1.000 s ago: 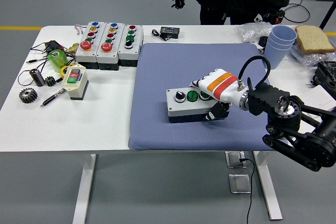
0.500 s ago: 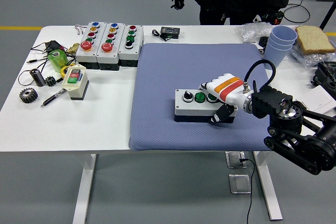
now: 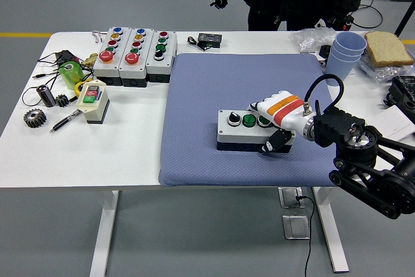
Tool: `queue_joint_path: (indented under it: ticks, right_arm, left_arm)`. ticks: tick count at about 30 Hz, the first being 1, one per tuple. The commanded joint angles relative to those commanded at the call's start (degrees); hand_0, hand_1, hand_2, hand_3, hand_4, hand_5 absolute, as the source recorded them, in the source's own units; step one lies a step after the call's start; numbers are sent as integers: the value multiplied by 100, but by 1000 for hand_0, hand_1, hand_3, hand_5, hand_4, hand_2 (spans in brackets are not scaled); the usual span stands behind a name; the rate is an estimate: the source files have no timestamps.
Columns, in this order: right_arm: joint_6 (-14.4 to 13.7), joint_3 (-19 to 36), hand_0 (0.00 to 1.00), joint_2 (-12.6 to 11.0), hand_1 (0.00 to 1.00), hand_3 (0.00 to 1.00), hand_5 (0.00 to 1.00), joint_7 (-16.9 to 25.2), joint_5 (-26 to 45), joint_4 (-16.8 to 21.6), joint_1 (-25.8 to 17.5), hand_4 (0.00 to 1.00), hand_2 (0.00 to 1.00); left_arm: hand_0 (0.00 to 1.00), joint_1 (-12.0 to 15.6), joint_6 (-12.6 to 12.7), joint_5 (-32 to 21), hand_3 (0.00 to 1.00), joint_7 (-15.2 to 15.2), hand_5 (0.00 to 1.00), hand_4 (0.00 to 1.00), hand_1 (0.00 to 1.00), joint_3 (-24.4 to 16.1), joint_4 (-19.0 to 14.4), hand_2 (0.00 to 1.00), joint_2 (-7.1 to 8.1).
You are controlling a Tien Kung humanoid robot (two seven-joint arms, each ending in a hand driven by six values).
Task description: Pick up the button,place it on the desk,press the button,press the button
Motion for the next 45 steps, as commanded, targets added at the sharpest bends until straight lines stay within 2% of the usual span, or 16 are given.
queue_joint_path:
  ticks: [1, 6, 7, 15, 18, 19, 22, 24, 25, 30, 31, 33, 36, 37, 38, 45]
  right_arm:
    - [16, 14, 875, -2, 688, 841, 412, -9, -7, 12, -5, 998, 806]
    - [28, 80, 875, -25, 688, 841, 412, 37, 14, 114, -43, 998, 806]
    - [20, 82, 936, -27, 802, 929, 425, 40, 16, 123, -47, 998, 912]
    - [78, 404, 953, -130, 821, 945, 430, 9, 63, 494, -226, 998, 921]
    - [122, 737, 953, -236, 821, 945, 430, -23, 123, 885, -391, 998, 921]
    - [117, 825, 948, -255, 808, 937, 429, -29, 131, 988, -430, 998, 875]
    - [-66, 1227, 948, -396, 808, 937, 429, -131, 121, 1436, -708, 998, 875]
    - [-394, 1505, 948, -557, 808, 937, 429, -246, 144, 1752, -954, 998, 875]
    - [-546, 1615, 564, -616, 353, 837, 414, -267, 146, 1878, -1051, 998, 535]
    - [-784, 1758, 564, -879, 353, 837, 414, -390, 312, 2296, -1312, 998, 535]
    - [-794, 1735, 135, -908, 2, 660, 467, -424, 318, 2352, -1336, 974, 174]
    - [-733, 1667, 135, -943, 2, 660, 467, -517, 317, 2453, -1387, 974, 174]
    - [-376, 1605, 135, -951, 2, 660, 467, -693, 238, 2524, -1462, 974, 174]
    - [-307, 1598, 131, -950, 2, 650, 529, -716, 236, 2526, -1472, 964, 159]
    - [-216, 1578, 131, -954, 2, 650, 529, -749, 235, 2504, -1489, 964, 159]
    - [-57, 1552, 133, -942, 2, 648, 552, -802, 214, 2258, -1537, 952, 158]
  left_arm:
    - [623, 2, 0, 5, 598, 1, 630, 335, 657, -2, 0, 676, -1]
    - [623, 17, -1, 57, 598, 11, 630, 335, 657, -18, 0, 676, -4]
    - [623, 18, -2, 60, 598, 12, 632, 338, 657, -18, 0, 676, -4]
    - [623, 14, 2, -34, 600, -10, 632, 340, 657, 70, 0, 676, 2]
    - [623, -10, 0, -64, 600, -21, 632, 340, 657, 109, 0, 676, 13]
    - [625, -15, -1, -68, 600, -23, 633, 342, 657, 118, 0, 676, 15]
    - [625, -27, 9, -141, 600, -43, 633, 342, 657, 138, 0, 676, 17]
    - [625, -38, 13, -188, 600, -59, 633, 342, 657, 152, 0, 676, 21]
    - [625, -44, 12, -195, 600, -63, 633, 342, 657, 156, 0, 676, 22]
    - [625, -51, 3, -140, 600, -59, 633, 342, 657, 121, 0, 676, 27]
    - [624, -52, 1, -124, 599, -56, 633, 342, 658, 119, 0, 676, 27]
    - [624, -51, -1, -103, 599, -50, 633, 342, 658, 113, 0, 676, 22]
    - [624, -50, 2, -108, 599, -49, 633, 342, 658, 119, 0, 676, 17]
    - [623, -50, 2, -110, 599, -49, 633, 342, 658, 122, 0, 676, 17]
    - [623, -52, 2, -93, 599, -47, 633, 342, 658, 110, 0, 676, 16]
    - [624, -55, 6, -108, 600, -47, 633, 341, 657, 102, 0, 676, 14]
